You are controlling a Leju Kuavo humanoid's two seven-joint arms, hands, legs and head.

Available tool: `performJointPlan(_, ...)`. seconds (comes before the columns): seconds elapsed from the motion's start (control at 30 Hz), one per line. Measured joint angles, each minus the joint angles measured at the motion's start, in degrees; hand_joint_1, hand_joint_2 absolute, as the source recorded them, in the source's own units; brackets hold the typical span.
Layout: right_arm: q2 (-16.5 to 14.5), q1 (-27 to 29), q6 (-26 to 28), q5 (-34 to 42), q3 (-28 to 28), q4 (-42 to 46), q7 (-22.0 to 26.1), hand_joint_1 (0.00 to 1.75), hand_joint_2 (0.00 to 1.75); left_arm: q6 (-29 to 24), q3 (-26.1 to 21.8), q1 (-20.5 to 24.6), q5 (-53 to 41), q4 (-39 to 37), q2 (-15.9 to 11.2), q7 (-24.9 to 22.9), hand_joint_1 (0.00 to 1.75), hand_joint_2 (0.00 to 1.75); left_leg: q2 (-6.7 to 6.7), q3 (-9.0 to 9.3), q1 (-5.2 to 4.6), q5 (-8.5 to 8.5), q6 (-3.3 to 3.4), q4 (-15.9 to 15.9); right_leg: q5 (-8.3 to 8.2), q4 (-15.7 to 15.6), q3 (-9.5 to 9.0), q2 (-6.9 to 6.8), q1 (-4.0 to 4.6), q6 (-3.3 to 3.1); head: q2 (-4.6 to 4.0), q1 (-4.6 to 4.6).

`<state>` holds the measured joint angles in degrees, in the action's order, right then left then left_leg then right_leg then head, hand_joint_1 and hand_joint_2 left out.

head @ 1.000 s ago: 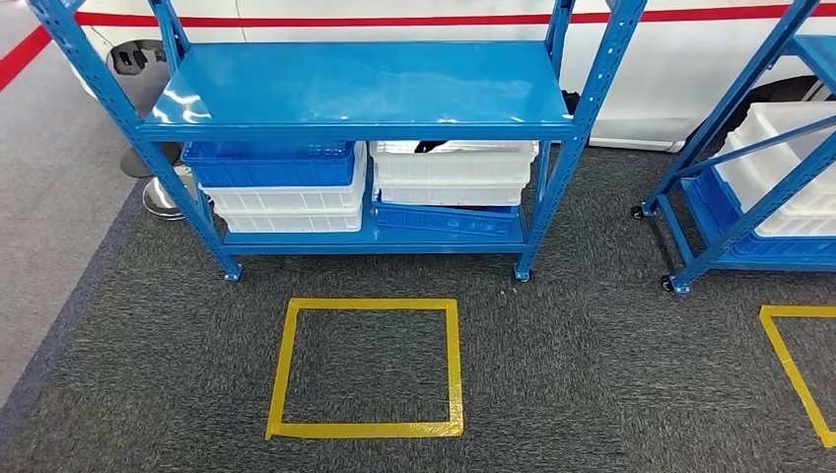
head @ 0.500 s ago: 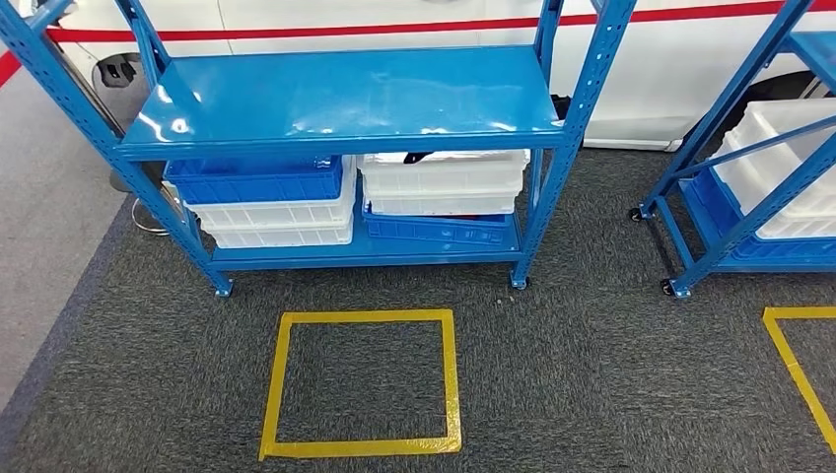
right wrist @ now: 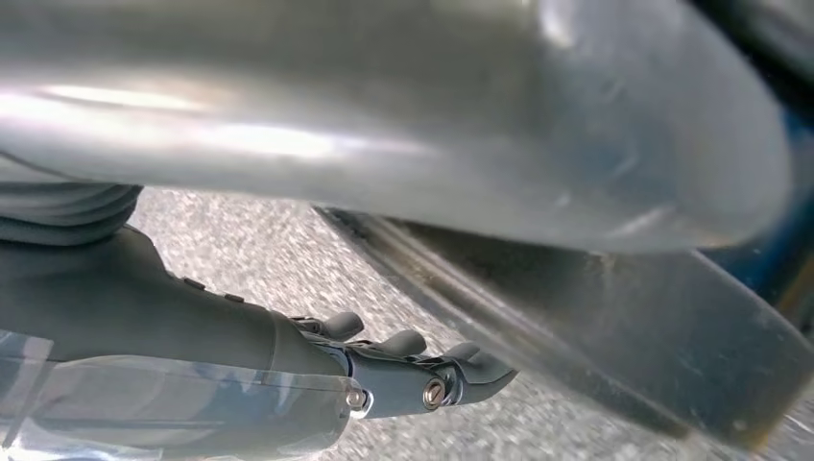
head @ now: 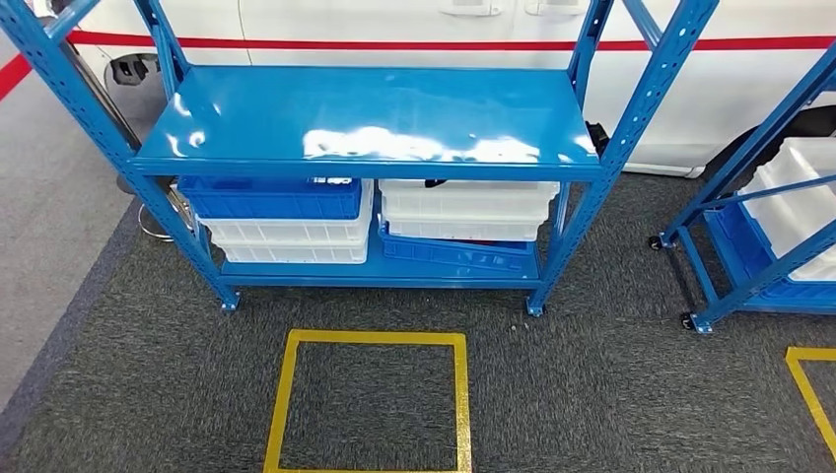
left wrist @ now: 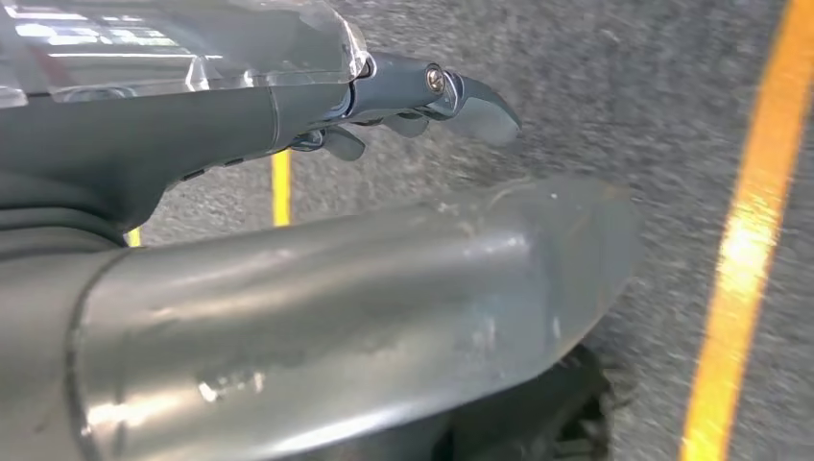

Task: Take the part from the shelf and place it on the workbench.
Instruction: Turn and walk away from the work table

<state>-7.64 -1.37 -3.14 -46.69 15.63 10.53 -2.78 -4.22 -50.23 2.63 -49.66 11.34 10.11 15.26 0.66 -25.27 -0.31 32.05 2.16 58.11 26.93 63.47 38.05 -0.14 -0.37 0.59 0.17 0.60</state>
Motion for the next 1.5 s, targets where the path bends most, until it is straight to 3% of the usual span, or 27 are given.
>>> performJointPlan(0.03, 0.0, 0.1, 0.0, 0.0, 0.1, 0.0, 0.0, 0.0, 0.0, 0.0, 0.0, 0.1, 0.0, 0.0, 0.1, 0.0, 0.0, 0.0, 0.01, 0.44, -0.04, 0.62, -0.3, -0.1, -2.08, -1.7, -0.2, 0.0, 0.24, -0.43, 0.0, -0.05)
performJointPlan(0.07, 0.0, 0.1, 0.0, 0.0, 0.1, -0.1, 0.0, 0.0, 0.0, 0.0, 0.0, 0.2, 0.0, 0.0, 0.1, 0.0, 0.0, 0.0, 0.01, 0.85, -0.07, 0.92, -0.64, -0.1, -2.78, -2.4, -0.28, 0.06, 0.42, -0.88, -0.01, -0.13)
performJointPlan(0.17, -0.1, 0.0, -0.1, 0.0, 0.2, -0.1, 0.0, 0.0, 0.0, -0.1, 0.0, 0.6, -0.1, 0.0, 0.1, -0.1, 0.0, 0.0, -0.15, 0.61, -0.02, -0.08, -1.64, 2.2, -1.78, -3.7, -2.05, 0.23, 0.26, -2.06, -0.01, -0.31)
performJointPlan(0.23, -0.2, 0.0, -0.1, -0.1, 0.2, -0.1, -0.1, 0.0, 0.0, -0.1, 0.0, 0.7, -0.2, 0.0, 0.1, -0.1, 0.0, 0.0, -0.28, -2.61, 0.17, -0.31, -2.29, 7.8, -1.04, -4.8, -4.05, 0.18, -0.03, -2.54, 0.0, -0.53)
performJointPlan(0.3, -0.2, 0.0, -0.1, -0.1, 0.2, -0.1, -0.1, 0.0, 0.0, -0.1, 0.0, 0.6, -0.2, 0.0, 0.1, -0.1, 0.0, 0.0, -0.31, -7.14, 0.55, 2.3, -2.94, 13.5, 0.06, -5.3, -5.76, 0.15, -0.09, -2.7, 0.0, -0.7)
performJointPlan(0.37, -0.2, 0.1, -0.1, -0.1, 0.2, -0.1, -0.1, 0.0, 0.0, -0.2, 0.0, 0.4, -0.2, 0.0, 0.1, -0.1, 0.0, 0.0, -0.32, -10.28, 0.97, 5.12, -3.4, 14.9, 1.42, -5.4, -7.53, 0.32, -0.2, -2.56, 0.0, -0.7)
performJointPlan(0.4, -0.2, 0.1, -0.1, -0.1, 0.2, -0.1, -0.1, 0.0, 0.0, -0.2, 0.0, 0.3, -0.2, 0.0, 0.1, -0.1, 0.0, 0.0, -0.32, -10.92, 1.13, 4.96, -3.52, 13.6, 2.16, -5.4, -8.51, 0.42, -0.28, -2.41, 0.0, -0.71)
performJointPlan(0.43, -0.2, 0.1, -0.1, -0.1, 0.2, -0.1, -0.1, 0.0, 0.0, -0.2, 0.0, 0.2, -0.2, 0.0, 0.1, -0.1, 0.0, 0.0, -0.34, -11.03, 1.26, 3.12, -3.55, 11.0, 2.91, -5.4, -9.51, 0.49, -0.36, -2.22, 0.0, -0.72)
performJointPlan(0.5, -0.2, 0.2, -0.1, -0.1, 0.2, -0.1, -0.1, 0.0, 0.0, -0.2, 0.0, -0.1, -0.2, 0.0, 0.1, -0.1, 0.0, 0.0, -0.56, -11.05, 1.32, -3.67, -3.34, 5.1, 4.39, -5.3, -11.01, 0.51, -0.42, -1.63, 0.0, -0.83)
performJointPlan(0.53, -0.2, 0.2, -0.1, -0.1, 0.2, -0.1, -0.1, 0.0, 0.0, -0.2, 0.0, -0.1, -0.2, 0.0, 0.1, -0.1, 0.0, 0.0, -0.65, -11.01, 1.19, -6.19, -3.0, 3.2, 5.03, -5.3, -11.43, 0.51, -0.41, -1.21, 0.0, -0.85)
performJointPlan(0.57, -0.2, 0.2, -0.1, -0.1, 0.2, -0.2, -0.1, 0.0, 0.0, -0.2, 0.0, -0.1, -0.2, 0.0, 0.1, -0.1, 0.0, 0.0, -0.69, -11.02, 1.01, -7.53, -2.54, 2.3, 5.46, -5.2, -11.82, 0.5, -0.41, -0.77, 0.0, -0.87)
performJointPlan(0.63, -0.2, 0.0, 0.0, -0.1, 0.2, -0.2, -0.1, 0.0, 0.0, -0.2, -0.1, -0.1, -0.2, 0.0, 0.1, -0.1, 0.0, 0.0, -0.5, -10.19, 0.76, -7.05, -1.43, 2.0, 5.56, -5.0, -12.47, 0.43, -0.47, 0.08, 0.0, -0.83)
performJointPlan(0.7, -0.2, -0.2, 0.0, -0.2, 0.2, -0.1, -0.1, 0.0, 0.0, -0.2, -0.1, 0.0, -0.2, 0.0, 0.0, 0.0, 0.0, 0.0, -0.38, -8.72, 0.82, -6.74, -0.57, 1.1, 5.5, -2.5, -11.88, 0.32, -0.6, 0.5, 0.0, -0.74)
performJointPlan(0.73, -0.2, -0.3, 0.0, -0.2, 0.2, -0.1, 0.0, 0.0, 0.0, -0.3, -0.1, 0.1, -0.2, 0.0, 0.0, 0.0, 0.0, 0.0, -0.35, -8.0, 0.83, -6.57, -0.22, 0.8, 6.18, 0.2, -10.43, 0.28, -0.64, 0.56, 0.0, -0.7)
performJointPlan(0.83, -0.2, -0.3, 0.6, -0.3, 0.3, -0.1, 0.2, 0.0, 0.0, -0.5, -0.1, 0.4, -0.6, 0.0, 0.0, -0.4, 0.0, 0.0, -0.31, -6.75, 0.55, -5.6, 0.47, 0.5, 10.38, 9.3, -3.82, 0.25, -0.54, 0.71, 0.0, -0.6)
performJointPlan(0.87, -0.2, -0.3, 1.0, -0.3, 0.3, -0.1, 0.2, 0.0, 0.0, -0.5, -0.1, 0.4, -0.8, 0.0, 0.0, -0.5, 0.0, 0.0, -0.27, -6.26, 0.43, -5.15, 0.54, 0.5, 10.87, 10.3, -2.21, 0.25, -0.48, 0.71, 0.0, -0.59)
performJointPlan(0.9, -0.2, -0.3, 1.3, -0.4, 0.3, -0.1, 0.2, 0.0, 0.0, -0.5, -0.1, 0.4, -1.0, 0.0, 0.0, -0.7, 0.0, 0.0, -0.22, -5.68, 0.31, -4.67, 0.55, 0.5, 10.15, 9.8, -1.35, 0.25, -0.39, 0.59, 0.0, -0.58)
performJointPlan(1.0, -0.1, -0.2, 1.8, -0.6, 0.5, -0.2, 0.1, 0.0, 0.0, -0.4, -0.1, 0.3, -1.4, 0.0, 0.1, -1.0, 0.0, 0.0, -0.13, -3.9, 0.04, -3.17, 0.26, 0.6, 2.31, 0.8, -2.53, 0.24, 0.13, -0.48, 0.0, -0.6)
performJointPlan(1.07, -0.1, -0.1, 2.2, -0.8, 0.8, -0.2, 0.0, 0.0, 0.0, -0.7, -0.1, 0.4, -1.8, 0.0, 0.2, -1.2, 0.0, 0.0, -0.05, -3.6, -0.08, -2.44, -0.3, 0.6, -0.1, -3.0, -3.19, 0.27, 0.57, -1.17, 0.0, -0.5)
performJointPlan(1.2, -0.2, -0.1, 2.8, -0.9, 1.0, -0.2, -0.1, 0.0, 0.0, -1.2, -0.1, 0.4, -2.3, 0.0, 0.2, -1.4, 0.0, 0.0, -0.13, -2.97, -0.14, -1.74, -0.37, 0.5, -0.62, -4.0, -3.77, 0.5, 0.58, -1.18, 0.0, -0.48)
performJointPlan(1.3, -0.2, -0.1, 2.8, -1.0, 1.1, -0.2, -0.1, 0.0, 0.0, -1.3, -0.1, 0.5, -2.4, 0.0, 0.2, -1.4, 0.0, 0.0, -0.15, -2.3, -0.09, -1.52, -0.58, -0.2, -0.12, -4.0, -4.06, 0.52, 0.7, -1.58, 0.0, -0.49)
performJointPlan(1.33, -0.2, -0.1, 2.8, -1.0, 1.2, -0.2, -0.1, 0.0, 0.0, -1.3, -0.1, 0.5, -2.4, 0.0, 0.2, -1.4, 0.0, 0.44, -0.15, -2.15, -0.1, -1.48, -0.64, -0.4, -0.01, -4.0, -4.14, 0.52, 0.69, -1.7, -0.01, -0.51)
performJointPlan(1.43, -0.3, -0.2, 2.8, -1.0, 1.2, -0.2, -0.1, 0.0, 1.31, -1.3, -0.1, 0.5, -2.5, 0.0, 0.1, -1.4, 0.0, 1.75, -0.15, -1.95, -0.11, -1.38, -0.77, -0.7, 0.15, -4.0, -4.28, 0.52, 0.68, -1.95, -0.01, -0.51)
performJointPlan(1.47, -0.3, -0.2, 2.9, -1.0, 1.2, -0.2, -0.2, 0.0, 1.75, -1.4, -0.1, 0.5, -2.6, 0.0, 0.1, -1.5, 0.0, 1.75, -0.15, -1.92, -0.11, -1.37, -0.79, -0.7, 0.18, -4.0, -4.31, 0.53, 0.69, -1.98, -0.01, -0.5)
performJointPlan(1.5, -0.3, -0.2, 2.9, -1.1, 1.3, -0.2, -0.2, 0.0, 1.75, -1.5, 0.0, 0.5, -2.8, 0.0, 0.1, -1.7, 0.0, 1.75, -0.15, -1.89, -0.11, -1.37, -0.8, -0.7, 0.19, -4.0, -4.33, 0.53, 0.7, -2.01, 0.0, -0.51)
